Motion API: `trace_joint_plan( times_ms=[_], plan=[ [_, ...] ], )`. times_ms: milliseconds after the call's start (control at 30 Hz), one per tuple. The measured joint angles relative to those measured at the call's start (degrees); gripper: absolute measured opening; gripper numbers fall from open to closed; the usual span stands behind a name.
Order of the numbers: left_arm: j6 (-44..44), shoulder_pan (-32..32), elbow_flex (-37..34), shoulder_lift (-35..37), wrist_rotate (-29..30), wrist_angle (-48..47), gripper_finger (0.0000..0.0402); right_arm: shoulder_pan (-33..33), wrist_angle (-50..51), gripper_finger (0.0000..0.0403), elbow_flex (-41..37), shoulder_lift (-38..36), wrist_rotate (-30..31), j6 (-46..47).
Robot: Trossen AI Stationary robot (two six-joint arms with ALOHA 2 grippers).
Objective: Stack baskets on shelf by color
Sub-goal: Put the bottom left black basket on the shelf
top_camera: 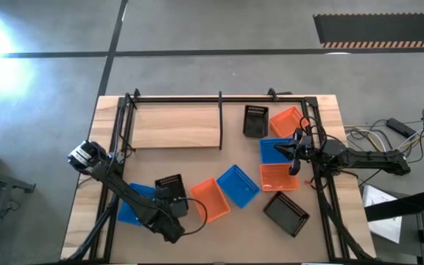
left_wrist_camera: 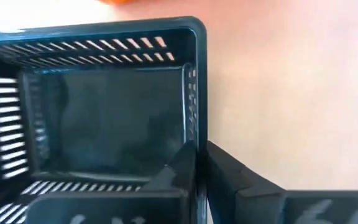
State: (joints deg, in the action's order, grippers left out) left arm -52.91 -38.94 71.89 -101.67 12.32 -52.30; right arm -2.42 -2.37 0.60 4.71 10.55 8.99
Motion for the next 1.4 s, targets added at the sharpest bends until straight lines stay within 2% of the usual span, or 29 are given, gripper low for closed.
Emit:
trace_joint_plan(
  times_ms=[133, 300, 467, 567, 633, 733, 833, 933, 1067, 1400],
  plan=[
    [3.28, 1.27, 4.14, 2.34, 0.78, -6.76, 0.0002, 0.00, -0.03, 0.0009, 0.00, 0.00, 0.00, 0.00],
    [9.55, 3.70, 8.88, 6.39, 9.25, -13.58, 0.0001, 0.00, -0.03, 0.0009, 0.00, 0.00, 0.02, 0.00],
    [18.84, 8.61, 8.95, 11.73, 15.49, -13.22, 0.0001, 0.00, -0.04, 0.0009, 0.00, 0.00, 0.03, 0.00],
    [26.11, 14.03, 7.26, 13.91, 17.42, -11.69, 0.0000, 0.00, -0.04, 0.0009, 0.00, 0.00, 0.04, 0.00],
    [31.12, 19.44, 6.12, 14.56, 17.48, -10.76, 0.0000, 0.00, -0.02, 0.0009, 0.00, 0.00, 0.05, 0.07],
    [40.28, 28.16, 3.76, 14.33, 17.45, -4.53, 0.0000, 0.00, -0.04, 0.0009, 0.00, 0.00, 0.07, 0.37],
    [49.29, 36.49, 1.73, 12.83, 11.82, 5.10, 0.0000, 0.00, -0.04, 0.0009, 0.00, -0.04, 0.09, 0.42],
    [55.34, 42.26, 0.38, 9.96, 6.01, 13.41, 0.0000, 0.00, -0.04, 0.0009, 0.00, -0.04, 0.09, 1.18],
    [60.57, 45.47, 0.68, 5.95, 3.13, 17.80, 0.0000, 0.00, -0.04, 0.0009, 0.00, -0.04, 0.09, 1.47],
    [61.02, 45.96, 1.94, -0.53, 5.10, 19.64, 0.0000, 0.01, -0.04, 0.0009, 0.00, -0.04, 0.12, 1.53]
  ],
)
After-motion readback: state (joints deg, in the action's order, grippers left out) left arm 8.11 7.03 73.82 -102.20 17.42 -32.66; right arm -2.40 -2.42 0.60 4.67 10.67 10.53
